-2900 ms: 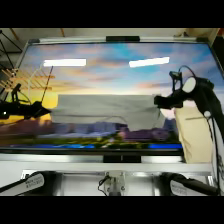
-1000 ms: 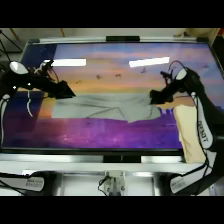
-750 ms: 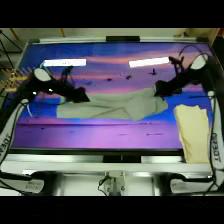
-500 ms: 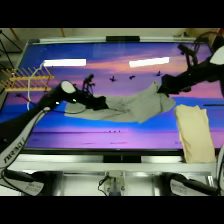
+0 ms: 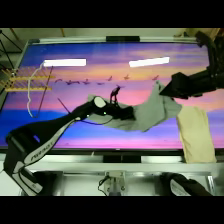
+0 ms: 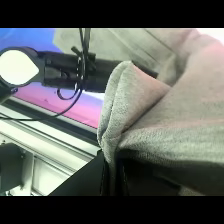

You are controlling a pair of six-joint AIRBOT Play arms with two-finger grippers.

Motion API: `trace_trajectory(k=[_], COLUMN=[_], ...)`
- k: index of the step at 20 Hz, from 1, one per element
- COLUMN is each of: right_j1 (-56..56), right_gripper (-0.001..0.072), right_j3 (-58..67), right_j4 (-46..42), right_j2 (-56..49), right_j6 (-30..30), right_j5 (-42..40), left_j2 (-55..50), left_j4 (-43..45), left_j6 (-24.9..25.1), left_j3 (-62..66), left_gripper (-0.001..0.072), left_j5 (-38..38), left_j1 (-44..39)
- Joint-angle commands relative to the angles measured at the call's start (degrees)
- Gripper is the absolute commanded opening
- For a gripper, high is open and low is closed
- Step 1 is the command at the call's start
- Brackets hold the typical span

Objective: Fold the shirts.

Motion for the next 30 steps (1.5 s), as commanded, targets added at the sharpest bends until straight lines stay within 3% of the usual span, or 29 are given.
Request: trace_trajectory(k=[1, 4, 8, 12, 15, 16, 17, 18, 19, 21, 23, 27, 28, 30], right_j1=[0.2, 3.7, 14.8, 25.8, 30.2, 30.8, 30.9, 30.4, 29.5, 26.4, 22.2, 13.6, 11.1, 7.3], right_gripper=[0.0077, 0.0077, 0.0077, 0.0078, 0.0084, 0.0221, 0.0565, 0.061, 0.061, 0.061, 0.061, 0.0609, 0.061, 0.0613], right_j3=[0.0, 0.0, 0.0, 0.0, 0.0, 0.0, 0.0, 0.0, 0.0, 0.0, 0.0, -2.6, -6.9, -17.5], right_j4=[0.1, 0.1, 2.1, 4.5, 16.4, 19.9, 24.3, 28.0, 28.6, 24.0, 10.5, -25.3, -26.2, -15.9], right_j2=[-0.3, -5.5, -15.8, -29.1, -38.7, -40.8, -42.3, -42.9, -42.6, -40.2, -36.0, -28.8, -27.1, -24.5], right_j6=[1.0, 0.8, -0.5, 0.5, -1.6, -2.0, -3.7, -5.8, -6.1, -6.1, -3.4, 2.8, 3.6, 3.3], right_j5=[-1.3, -6.1, -19.1, -32.1, -39.9, -42.2, -44.1, -44.2, -43.0, -35.6, -26.1, -6.8, -6.6, -11.3], left_j2=[2.2, 11.2, 26.9, 40.5, 47.0, 48.5, 49.4, 49.9, 50.0, 50.0, 49.9, 49.9, 50.0, 50.0], left_j4=[2.4, 13.7, 24.4, 24.9, 24.9, 25.1, 25.5, 25.9, 25.9, 25.9, 25.9, 25.9, 25.9, 25.9], left_j6=[1.3, -0.5, -3.2, -3.2, -3.1, -2.9, -2.9, -2.9, -2.9, -2.0, -1.6, -0.3, -0.1, -0.1], left_j3=[0.9, 0.9, 0.9, 0.9, 0.9, 0.9, 0.9, 0.9, 0.8, -0.2, -1.9, -5.0, -5.4, -6.0], left_gripper=[0.0029, 0.0029, 0.003, 0.003, 0.003, 0.003, 0.0031, 0.0031, 0.0031, 0.0031, 0.0031, 0.0031, 0.0031, 0.0031], left_j5=[-1.6, -8.0, -13.6, -19.2, -24.4, -25.7, -26.7, -27.7, -28.5, -28.7, -28.5, -28.1, -28.1, -28.1], left_j1=[3.6, 13.9, 31.3, 48.1, 54.8, 55.7, 55.9, 55.8, 55.6, 55.4, 55.4, 55.4, 55.4, 55.4])
